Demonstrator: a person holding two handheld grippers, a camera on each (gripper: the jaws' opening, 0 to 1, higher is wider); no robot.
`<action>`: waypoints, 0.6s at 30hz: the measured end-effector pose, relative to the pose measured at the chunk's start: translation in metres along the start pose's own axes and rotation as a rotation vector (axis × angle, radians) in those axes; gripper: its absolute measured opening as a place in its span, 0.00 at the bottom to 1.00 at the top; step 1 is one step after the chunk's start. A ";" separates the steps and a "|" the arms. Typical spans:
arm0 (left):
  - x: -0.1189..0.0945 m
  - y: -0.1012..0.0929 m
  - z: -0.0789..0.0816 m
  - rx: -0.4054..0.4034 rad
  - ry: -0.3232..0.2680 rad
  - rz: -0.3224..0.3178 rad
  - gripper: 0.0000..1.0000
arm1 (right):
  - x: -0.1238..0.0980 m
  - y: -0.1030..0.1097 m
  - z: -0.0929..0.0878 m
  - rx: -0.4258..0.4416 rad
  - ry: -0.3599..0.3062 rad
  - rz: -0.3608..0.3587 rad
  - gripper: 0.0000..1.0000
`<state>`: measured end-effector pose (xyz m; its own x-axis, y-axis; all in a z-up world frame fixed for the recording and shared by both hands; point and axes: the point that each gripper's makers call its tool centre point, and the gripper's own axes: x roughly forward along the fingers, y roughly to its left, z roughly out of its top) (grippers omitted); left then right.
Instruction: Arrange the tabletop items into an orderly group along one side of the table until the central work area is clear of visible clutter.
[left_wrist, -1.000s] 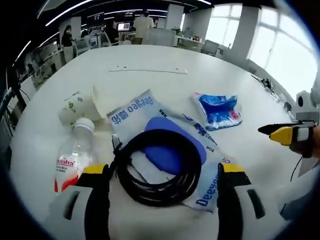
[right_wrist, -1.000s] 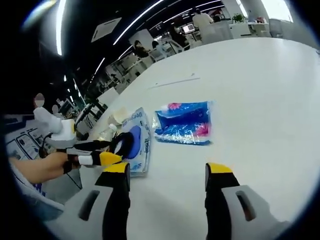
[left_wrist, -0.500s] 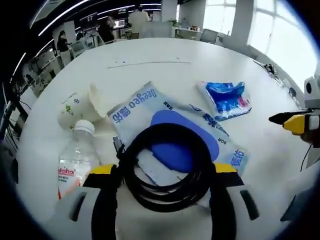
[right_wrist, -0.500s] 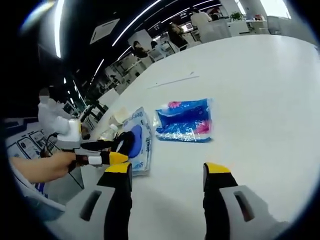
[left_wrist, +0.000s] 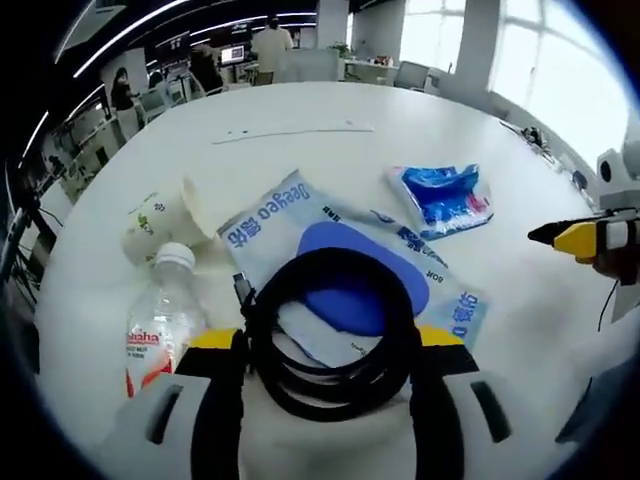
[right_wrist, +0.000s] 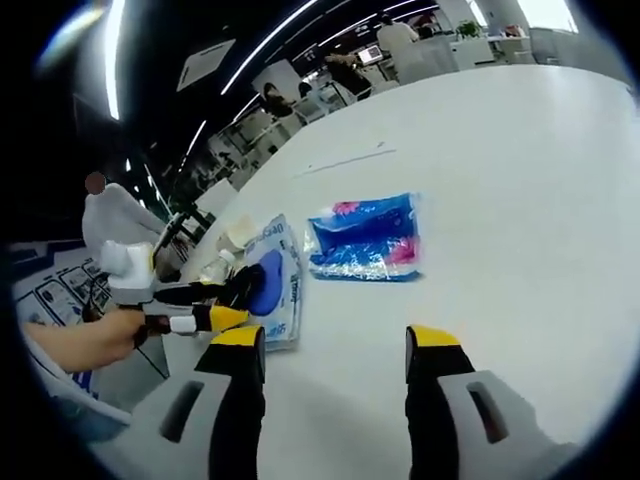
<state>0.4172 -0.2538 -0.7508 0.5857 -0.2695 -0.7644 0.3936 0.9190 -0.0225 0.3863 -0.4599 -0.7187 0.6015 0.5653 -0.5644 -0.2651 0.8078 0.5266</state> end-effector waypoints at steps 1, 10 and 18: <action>0.000 -0.001 0.000 0.020 0.002 -0.006 0.69 | 0.000 0.000 -0.001 0.005 0.000 0.000 0.55; -0.009 -0.019 0.013 0.170 -0.041 -0.075 0.45 | 0.001 0.000 -0.003 0.045 0.000 0.007 0.55; 0.002 -0.041 -0.004 0.240 0.042 -0.155 0.20 | 0.000 0.000 -0.003 0.055 0.000 0.006 0.54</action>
<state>0.3993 -0.2910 -0.7538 0.4775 -0.3848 -0.7899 0.6353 0.7722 0.0078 0.3839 -0.4596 -0.7210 0.5999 0.5699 -0.5616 -0.2266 0.7942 0.5639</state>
